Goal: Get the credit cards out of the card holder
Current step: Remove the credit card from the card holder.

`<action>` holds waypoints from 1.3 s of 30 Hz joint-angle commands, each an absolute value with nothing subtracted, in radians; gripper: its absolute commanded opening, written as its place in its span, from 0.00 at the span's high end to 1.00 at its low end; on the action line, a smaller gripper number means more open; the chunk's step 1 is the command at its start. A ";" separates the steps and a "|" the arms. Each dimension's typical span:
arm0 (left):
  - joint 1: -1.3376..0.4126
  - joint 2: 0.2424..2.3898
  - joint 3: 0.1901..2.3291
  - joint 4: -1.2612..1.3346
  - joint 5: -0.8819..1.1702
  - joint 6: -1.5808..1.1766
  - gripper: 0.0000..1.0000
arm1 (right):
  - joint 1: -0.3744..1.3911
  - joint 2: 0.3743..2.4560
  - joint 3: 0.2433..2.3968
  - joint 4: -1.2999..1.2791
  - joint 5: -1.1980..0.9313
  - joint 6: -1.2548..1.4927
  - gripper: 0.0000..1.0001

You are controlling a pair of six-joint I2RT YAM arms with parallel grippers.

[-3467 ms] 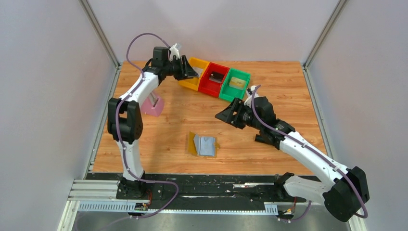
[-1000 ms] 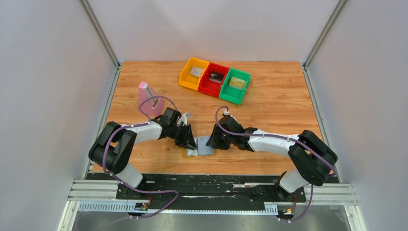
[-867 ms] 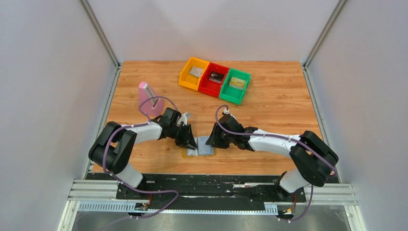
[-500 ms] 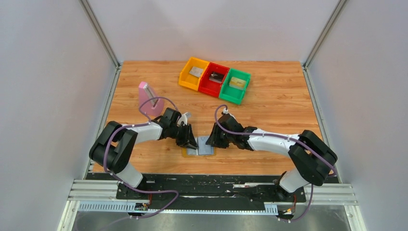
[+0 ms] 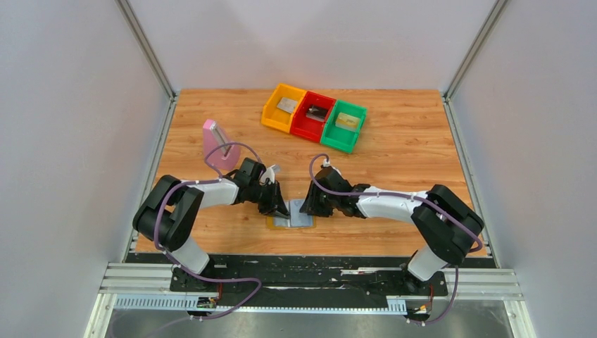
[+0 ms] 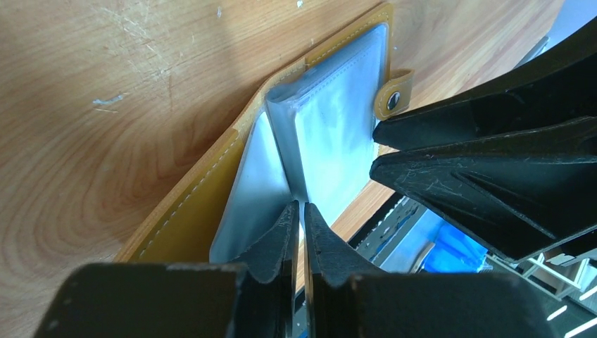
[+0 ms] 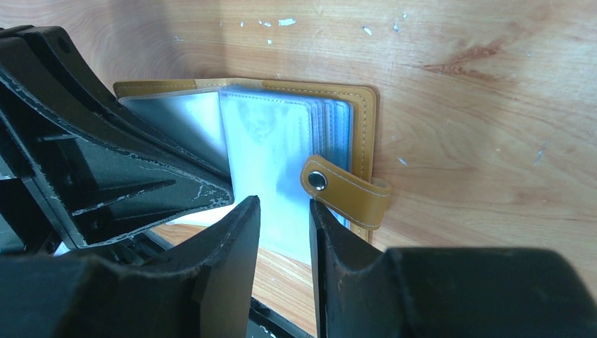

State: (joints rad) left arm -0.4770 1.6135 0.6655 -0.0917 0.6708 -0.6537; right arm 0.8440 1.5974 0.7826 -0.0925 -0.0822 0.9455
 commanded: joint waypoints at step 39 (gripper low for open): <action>-0.481 1.613 0.645 -0.036 0.682 -0.677 1.00 | 0.862 1.573 0.770 0.070 -0.165 0.938 0.67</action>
